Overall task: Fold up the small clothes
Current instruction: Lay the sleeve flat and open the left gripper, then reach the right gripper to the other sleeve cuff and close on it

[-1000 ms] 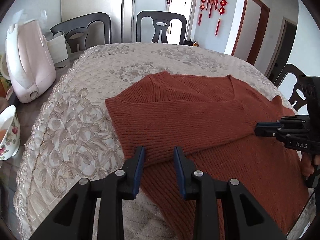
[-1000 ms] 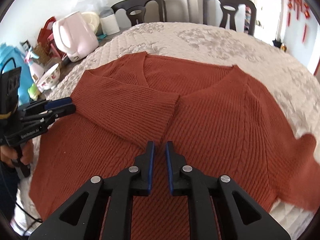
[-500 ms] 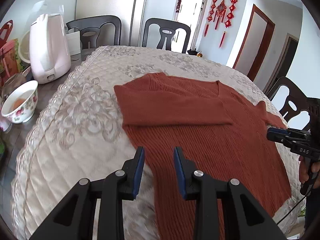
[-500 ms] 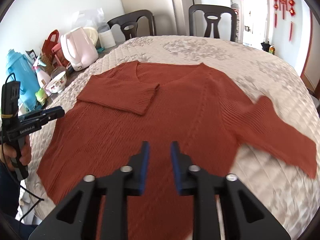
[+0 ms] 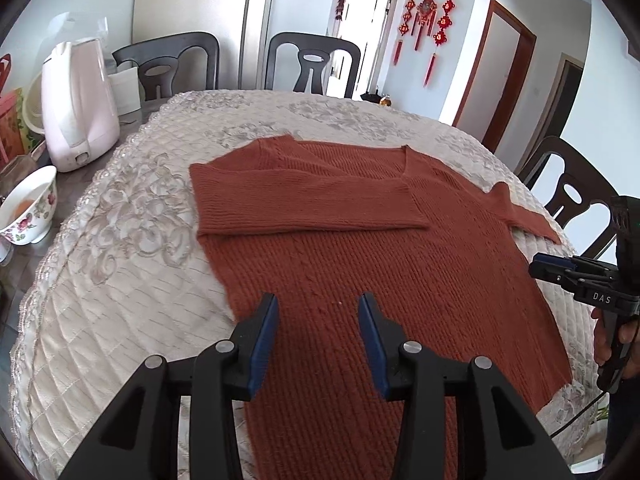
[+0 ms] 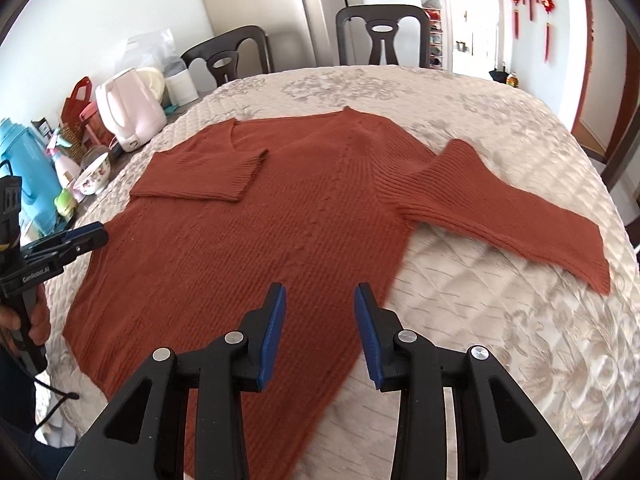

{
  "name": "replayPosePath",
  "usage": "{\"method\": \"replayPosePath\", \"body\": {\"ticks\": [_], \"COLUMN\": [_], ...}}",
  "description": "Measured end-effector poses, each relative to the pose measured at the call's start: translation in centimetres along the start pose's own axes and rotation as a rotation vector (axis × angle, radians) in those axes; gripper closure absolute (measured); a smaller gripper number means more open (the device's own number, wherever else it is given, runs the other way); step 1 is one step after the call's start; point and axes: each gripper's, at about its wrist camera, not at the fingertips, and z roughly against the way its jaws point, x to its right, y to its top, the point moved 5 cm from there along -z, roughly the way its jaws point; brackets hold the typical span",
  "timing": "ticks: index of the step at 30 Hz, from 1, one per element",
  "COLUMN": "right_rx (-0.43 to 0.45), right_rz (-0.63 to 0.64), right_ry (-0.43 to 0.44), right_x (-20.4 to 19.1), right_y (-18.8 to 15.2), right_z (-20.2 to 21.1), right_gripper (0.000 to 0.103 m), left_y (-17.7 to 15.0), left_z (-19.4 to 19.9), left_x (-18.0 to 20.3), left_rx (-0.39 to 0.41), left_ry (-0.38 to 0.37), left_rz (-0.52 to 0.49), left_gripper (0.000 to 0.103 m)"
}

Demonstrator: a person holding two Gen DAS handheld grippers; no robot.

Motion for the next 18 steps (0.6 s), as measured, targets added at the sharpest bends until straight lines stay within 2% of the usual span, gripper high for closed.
{"method": "replayPosePath", "body": {"ticks": [7, 9, 10, 18], "right_rx": [0.017, 0.024, 0.029, 0.051], "right_rz": [-0.022, -0.040, -0.055, -0.215], "right_ry": [-0.025, -0.033, -0.036, -0.129], "right_x": [1.5, 2.2, 2.7, 8.6], "right_y": [0.0, 0.1, 0.2, -0.2], "right_z": [0.6, 0.8, 0.9, 2.3], "right_gripper": [0.065, 0.059, 0.056, 0.056], "left_y": [0.4, 0.5, 0.7, 1.5], "left_z": [-0.6, -0.8, -0.9, -2.3], "left_x": [0.8, 1.0, 1.0, 1.5], "left_rx": [-0.007, -0.010, -0.012, -0.032], "left_ry": [0.002, 0.003, 0.001, 0.000], "left_rz": [-0.020, -0.026, -0.029, -0.046], "left_gripper": [0.059, 0.059, 0.059, 0.059]}}
